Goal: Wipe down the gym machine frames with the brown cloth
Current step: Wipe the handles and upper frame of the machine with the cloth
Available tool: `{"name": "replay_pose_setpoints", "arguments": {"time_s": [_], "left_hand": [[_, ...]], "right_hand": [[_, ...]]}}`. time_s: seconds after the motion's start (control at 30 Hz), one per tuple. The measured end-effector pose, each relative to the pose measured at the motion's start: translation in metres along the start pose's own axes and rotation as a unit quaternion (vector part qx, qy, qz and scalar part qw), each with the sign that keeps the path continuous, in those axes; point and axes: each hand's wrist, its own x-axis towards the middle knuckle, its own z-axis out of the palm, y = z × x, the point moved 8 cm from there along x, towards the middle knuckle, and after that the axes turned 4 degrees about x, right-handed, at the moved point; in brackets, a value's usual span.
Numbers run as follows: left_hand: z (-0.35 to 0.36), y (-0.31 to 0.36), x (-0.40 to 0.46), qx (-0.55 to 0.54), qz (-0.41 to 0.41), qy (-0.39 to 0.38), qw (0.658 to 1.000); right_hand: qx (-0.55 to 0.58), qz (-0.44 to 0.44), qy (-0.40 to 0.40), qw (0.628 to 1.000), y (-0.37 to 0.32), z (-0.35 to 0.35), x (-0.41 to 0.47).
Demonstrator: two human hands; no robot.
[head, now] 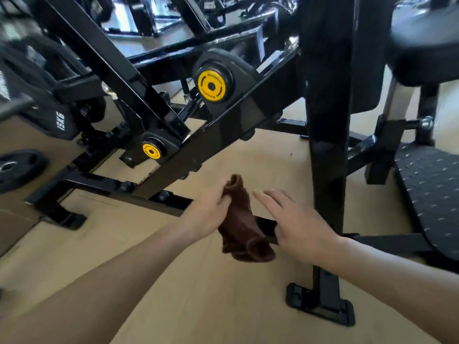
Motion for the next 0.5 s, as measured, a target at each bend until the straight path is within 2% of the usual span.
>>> {"name": "replay_pose_setpoints", "arguments": {"time_s": [0.07, 0.13, 0.27, 0.33, 0.43, 0.5], "left_hand": [[-0.040, 0.027, -0.002, -0.063, -0.004, 0.079, 0.995], [-0.062, 0.054, -0.008, -0.098, -0.007, 0.099, 0.990], [-0.071, 0.096, -0.044, -0.026, 0.067, 0.064, 0.995], [-0.086, 0.114, -0.059, -0.040, 0.112, 0.098, 0.988], [-0.131, 0.143, -0.069, -0.091, 0.154, 0.224, 0.958], [-0.158, 0.173, -0.074, -0.082, 0.196, 0.298, 0.931]], "right_hand": [[-0.029, -0.080, 0.097, 0.992, -0.023, -0.049, -0.005], [-0.029, -0.104, 0.221, 0.969, -0.035, -0.098, -0.014], [0.053, -0.046, 0.384, 0.920, -0.030, -0.172, -0.030], [0.111, -0.025, 0.448, 0.887, -0.023, -0.196, -0.036], [0.181, 0.022, 0.487, 0.854, -0.014, -0.207, -0.033], [0.272, 0.064, 0.443, 0.852, -0.005, -0.200, -0.018]]}}
